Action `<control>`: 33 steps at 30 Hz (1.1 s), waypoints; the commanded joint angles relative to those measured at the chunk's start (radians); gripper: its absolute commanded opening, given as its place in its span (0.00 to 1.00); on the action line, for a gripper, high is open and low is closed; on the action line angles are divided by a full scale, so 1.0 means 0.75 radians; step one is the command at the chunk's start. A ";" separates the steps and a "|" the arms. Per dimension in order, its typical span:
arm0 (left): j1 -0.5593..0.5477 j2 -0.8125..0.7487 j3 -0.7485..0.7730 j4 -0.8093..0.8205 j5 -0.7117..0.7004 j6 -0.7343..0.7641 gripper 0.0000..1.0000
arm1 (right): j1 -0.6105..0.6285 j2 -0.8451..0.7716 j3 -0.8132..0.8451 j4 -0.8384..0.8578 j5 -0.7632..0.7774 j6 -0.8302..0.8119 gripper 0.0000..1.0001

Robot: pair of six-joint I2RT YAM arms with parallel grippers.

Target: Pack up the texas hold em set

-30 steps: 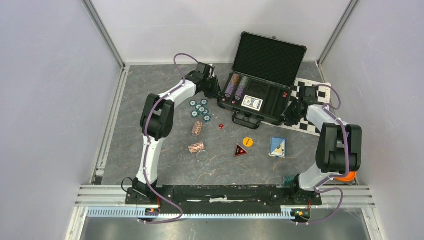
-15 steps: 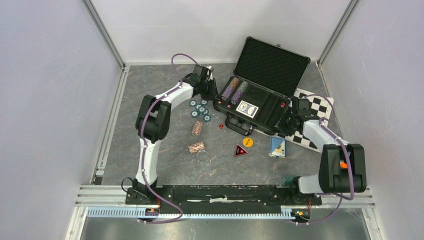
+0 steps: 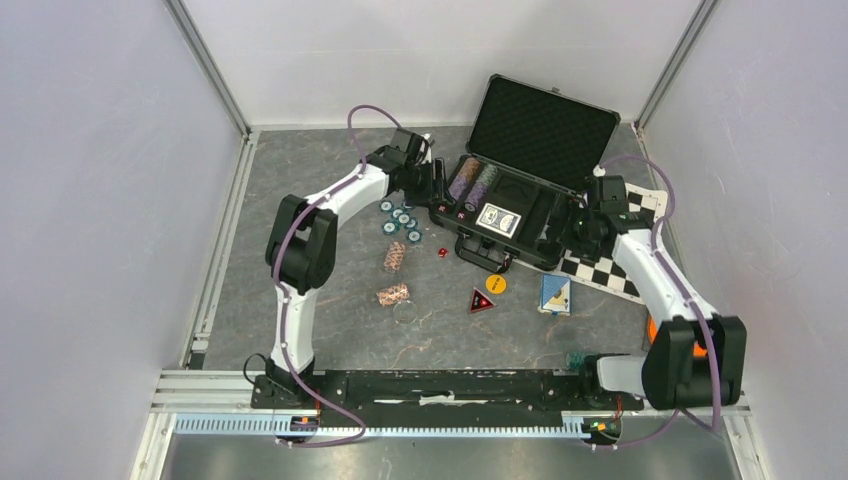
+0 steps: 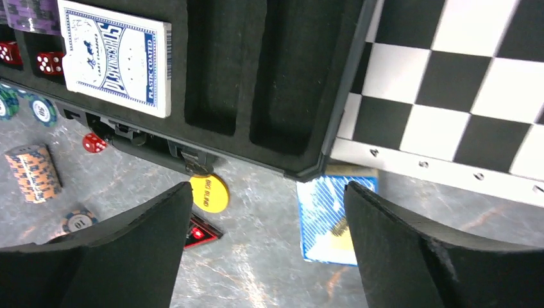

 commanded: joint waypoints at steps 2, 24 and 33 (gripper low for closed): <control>-0.035 -0.332 -0.095 -0.202 0.017 0.035 0.72 | 0.012 -0.177 -0.035 -0.181 0.142 -0.138 0.98; -0.029 -1.004 -0.948 -0.256 -0.426 0.264 0.92 | -0.148 -0.556 -0.414 -0.045 -0.051 -0.207 0.89; 0.005 -0.669 -0.869 -0.055 -0.413 0.296 0.82 | -0.146 -0.596 -0.330 -0.064 -0.042 -0.231 0.90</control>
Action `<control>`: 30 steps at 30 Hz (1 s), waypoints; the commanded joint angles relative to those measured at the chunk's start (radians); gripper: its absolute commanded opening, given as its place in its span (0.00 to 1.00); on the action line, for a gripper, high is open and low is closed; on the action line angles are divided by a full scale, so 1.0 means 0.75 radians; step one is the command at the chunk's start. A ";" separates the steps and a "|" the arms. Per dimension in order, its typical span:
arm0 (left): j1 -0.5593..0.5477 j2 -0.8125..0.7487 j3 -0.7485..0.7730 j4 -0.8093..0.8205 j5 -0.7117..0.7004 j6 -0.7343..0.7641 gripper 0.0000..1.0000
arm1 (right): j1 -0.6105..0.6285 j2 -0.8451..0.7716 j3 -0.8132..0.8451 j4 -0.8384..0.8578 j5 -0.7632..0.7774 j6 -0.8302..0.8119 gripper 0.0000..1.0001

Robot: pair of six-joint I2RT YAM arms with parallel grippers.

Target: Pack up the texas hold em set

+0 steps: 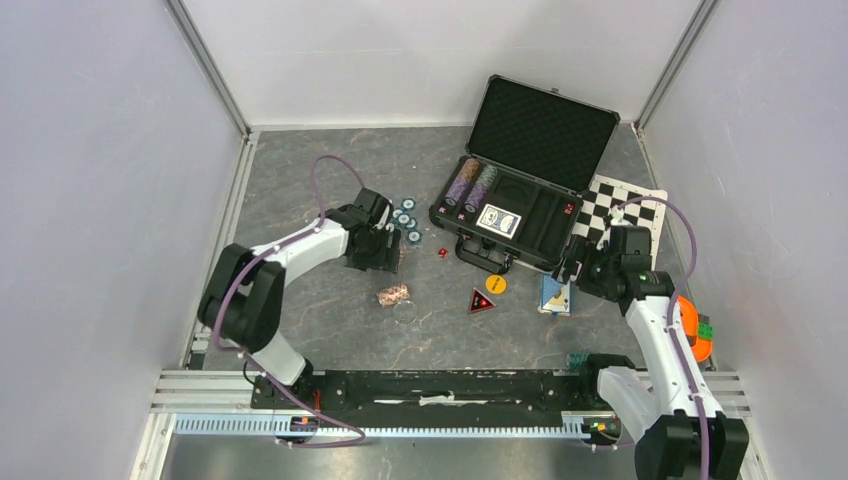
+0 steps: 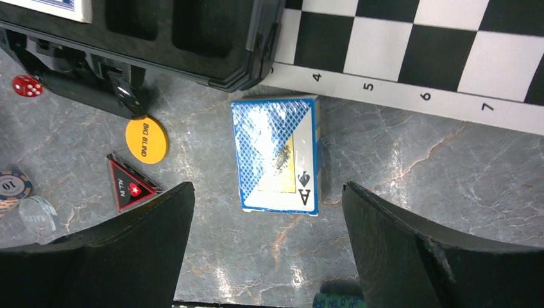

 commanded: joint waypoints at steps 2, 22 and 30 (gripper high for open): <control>0.006 0.126 0.116 0.148 -0.010 0.074 0.81 | 0.004 0.022 0.093 0.049 -0.030 -0.016 0.89; 0.006 -0.082 0.077 0.214 0.302 -0.044 0.26 | 0.265 0.239 0.266 0.219 0.031 0.141 0.85; 0.005 -0.206 0.108 0.300 0.506 -0.138 0.25 | 0.339 0.357 0.413 0.251 0.090 0.155 0.84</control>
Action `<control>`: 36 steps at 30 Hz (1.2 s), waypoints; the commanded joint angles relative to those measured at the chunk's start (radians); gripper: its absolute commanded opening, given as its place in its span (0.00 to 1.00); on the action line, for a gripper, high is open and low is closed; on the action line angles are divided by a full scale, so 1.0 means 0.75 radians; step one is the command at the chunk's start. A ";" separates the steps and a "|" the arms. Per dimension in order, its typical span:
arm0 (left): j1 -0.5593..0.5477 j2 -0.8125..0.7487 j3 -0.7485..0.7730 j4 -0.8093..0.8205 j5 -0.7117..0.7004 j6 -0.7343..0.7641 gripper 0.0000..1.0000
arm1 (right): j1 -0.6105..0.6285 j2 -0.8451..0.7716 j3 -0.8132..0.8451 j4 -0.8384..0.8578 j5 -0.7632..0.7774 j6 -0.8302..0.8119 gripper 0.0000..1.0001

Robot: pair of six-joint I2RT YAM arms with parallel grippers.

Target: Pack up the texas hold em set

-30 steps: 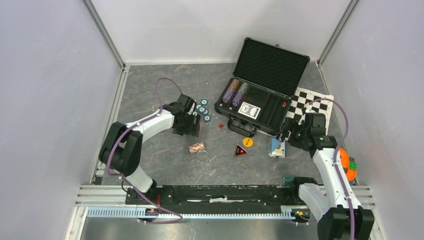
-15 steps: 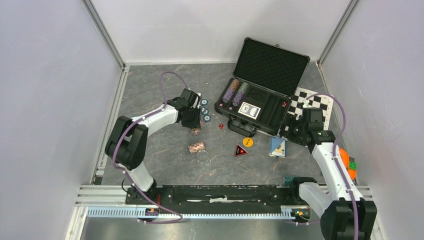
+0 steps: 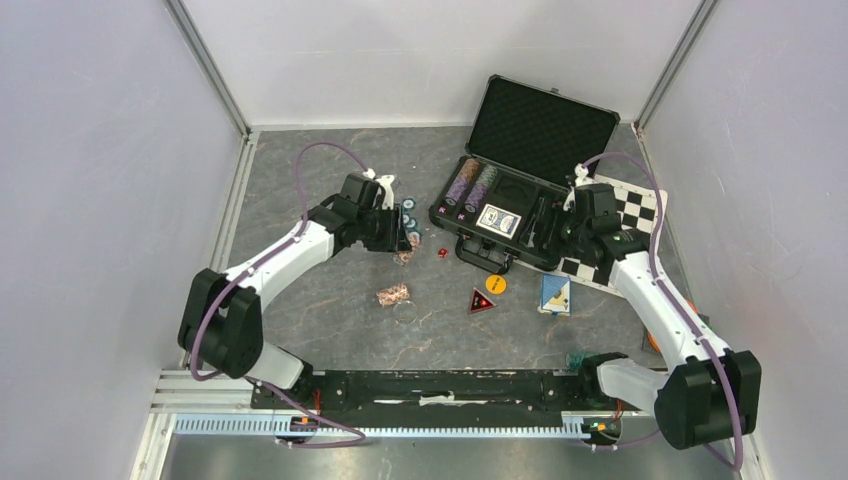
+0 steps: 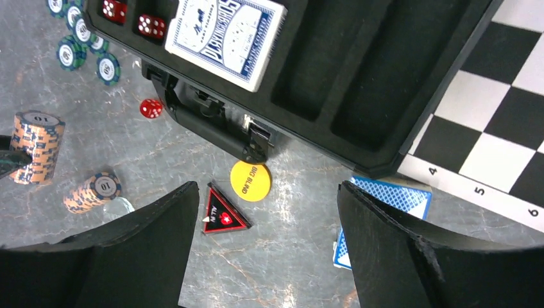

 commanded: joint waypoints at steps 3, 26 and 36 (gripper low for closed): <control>-0.001 -0.034 0.070 0.263 0.280 -0.160 0.25 | 0.009 0.053 0.177 0.019 0.158 0.005 0.84; -0.191 0.315 0.426 0.298 0.159 -0.267 0.36 | 0.070 0.280 0.477 -0.156 0.090 -0.164 0.85; 0.180 -0.175 0.090 -0.235 -0.127 -0.263 0.76 | 0.782 0.547 0.510 0.019 0.035 -0.507 0.82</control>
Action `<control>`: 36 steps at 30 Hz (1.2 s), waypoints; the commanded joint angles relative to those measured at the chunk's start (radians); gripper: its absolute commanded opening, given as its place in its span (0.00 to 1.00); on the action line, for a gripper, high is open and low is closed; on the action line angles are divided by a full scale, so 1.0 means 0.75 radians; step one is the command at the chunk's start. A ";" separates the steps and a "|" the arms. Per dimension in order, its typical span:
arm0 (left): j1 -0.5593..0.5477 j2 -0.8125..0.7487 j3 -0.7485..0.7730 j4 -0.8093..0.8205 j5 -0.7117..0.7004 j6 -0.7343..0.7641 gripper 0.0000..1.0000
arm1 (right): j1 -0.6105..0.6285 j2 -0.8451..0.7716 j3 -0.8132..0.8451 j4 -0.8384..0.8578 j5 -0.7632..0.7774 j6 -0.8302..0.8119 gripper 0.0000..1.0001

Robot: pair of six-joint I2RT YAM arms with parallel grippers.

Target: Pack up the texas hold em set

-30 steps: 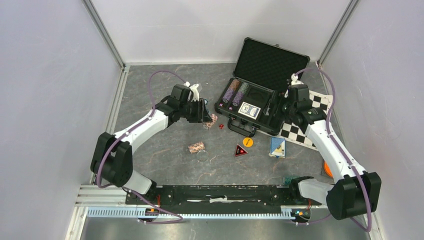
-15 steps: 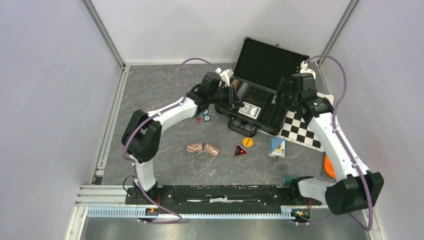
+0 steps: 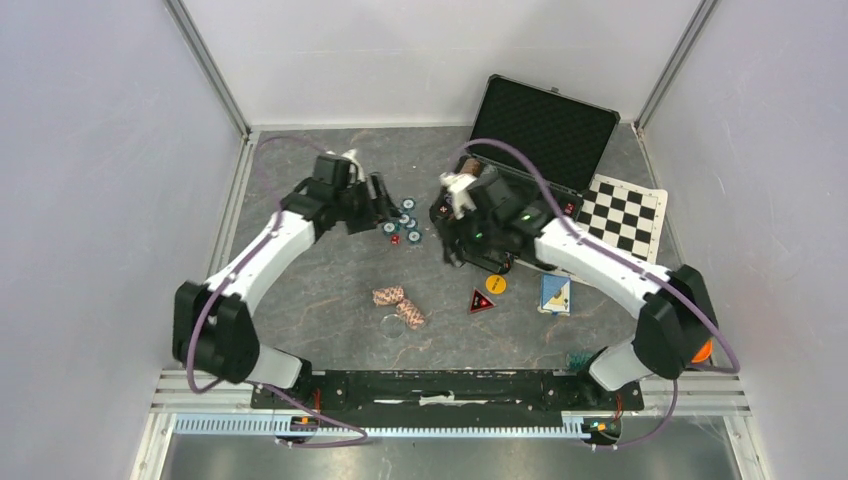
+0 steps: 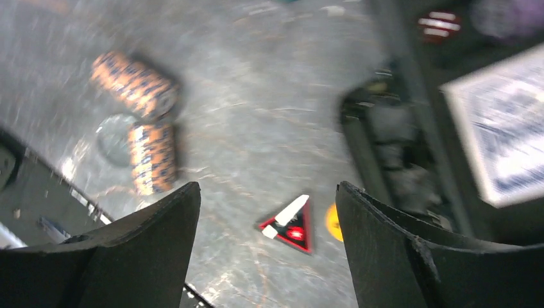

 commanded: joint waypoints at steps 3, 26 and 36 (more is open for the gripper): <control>0.106 -0.246 -0.129 -0.365 -0.305 0.038 0.82 | 0.327 0.127 0.017 0.111 0.062 -0.092 0.81; 0.241 -0.512 -0.284 -0.455 -0.363 -0.028 0.88 | 0.560 0.446 -0.091 0.343 0.235 0.212 0.60; 0.237 -0.473 -0.254 -0.377 -0.241 0.085 0.88 | 0.342 0.168 0.022 0.200 0.317 0.284 0.22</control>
